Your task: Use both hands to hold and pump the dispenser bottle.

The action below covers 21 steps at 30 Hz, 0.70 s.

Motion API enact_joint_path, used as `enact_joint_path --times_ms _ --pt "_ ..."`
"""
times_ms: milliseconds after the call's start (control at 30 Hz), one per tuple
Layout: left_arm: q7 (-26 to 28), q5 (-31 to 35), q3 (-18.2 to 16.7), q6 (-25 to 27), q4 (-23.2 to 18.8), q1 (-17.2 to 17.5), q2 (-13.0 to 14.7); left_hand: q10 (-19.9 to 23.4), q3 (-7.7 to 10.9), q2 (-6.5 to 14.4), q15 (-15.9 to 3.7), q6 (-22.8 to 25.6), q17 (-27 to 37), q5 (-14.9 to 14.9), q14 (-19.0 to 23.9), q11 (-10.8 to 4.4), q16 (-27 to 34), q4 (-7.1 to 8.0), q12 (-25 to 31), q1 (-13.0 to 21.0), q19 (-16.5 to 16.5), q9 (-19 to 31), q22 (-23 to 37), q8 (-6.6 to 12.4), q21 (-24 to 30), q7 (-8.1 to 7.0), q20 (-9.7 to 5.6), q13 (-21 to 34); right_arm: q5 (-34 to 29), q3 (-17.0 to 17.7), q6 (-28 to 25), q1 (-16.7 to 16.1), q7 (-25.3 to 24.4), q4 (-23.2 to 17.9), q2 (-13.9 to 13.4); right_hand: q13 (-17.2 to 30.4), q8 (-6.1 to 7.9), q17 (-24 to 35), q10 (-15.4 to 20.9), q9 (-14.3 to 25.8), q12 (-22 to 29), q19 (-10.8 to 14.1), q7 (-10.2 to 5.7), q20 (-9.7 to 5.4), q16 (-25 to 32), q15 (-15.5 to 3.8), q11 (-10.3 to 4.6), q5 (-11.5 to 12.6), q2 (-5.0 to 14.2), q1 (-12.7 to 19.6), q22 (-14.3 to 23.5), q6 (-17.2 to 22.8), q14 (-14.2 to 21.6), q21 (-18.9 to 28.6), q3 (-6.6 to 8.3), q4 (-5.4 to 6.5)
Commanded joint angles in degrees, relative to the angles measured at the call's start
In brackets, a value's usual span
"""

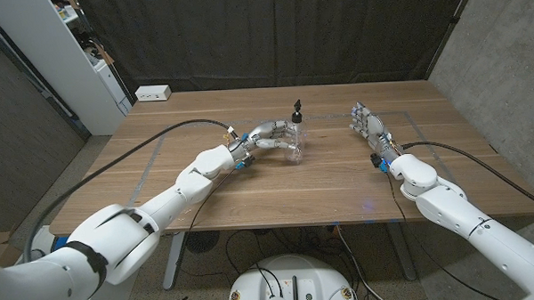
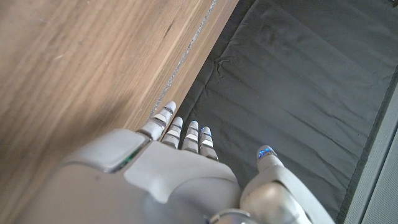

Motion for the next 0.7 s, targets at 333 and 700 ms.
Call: enact_joint_path --times_ms 333,700 --pt "7.8 2.8 -1.3 5.7 -10.4 3.9 3.4 0.6 -1.50 2.7 -10.83 0.1 3.7 0.2 1.8 0.29 1.3 -0.13 0.9 2.6 1.1 0.7 0.3 1.04 0.3 0.12 -2.29 1.2 -9.9 2.8 -11.8 -5.8 -7.0 -18.8 -9.7 0.2 0.39 -0.1 0.6 0.2 0.5 0.1 -0.02 -0.19 0.7 0.05 -0.16 0.5 2.45 -0.1 0.3 0.9 0.1 -0.1 -0.07 -0.12" --pt "9.8 3.4 -1.2 7.0 -11.6 4.4 2.8 0.7 -2.24 3.0 -10.74 -0.1 4.4 0.2 1.7 0.46 1.8 -0.06 1.0 3.0 1.2 0.9 0.3 1.41 0.3 0.24 -2.15 1.9 -15.4 3.2 -20.1 -6.3 -6.9 -27.8 -14.3 0.2 0.61 -0.3 0.9 0.2 0.6 0.3 -0.13 -0.35 0.8 -0.28 -0.02 0.5 2.35 0.0 0.3 1.9 0.3 -0.1 -0.02 -0.29"
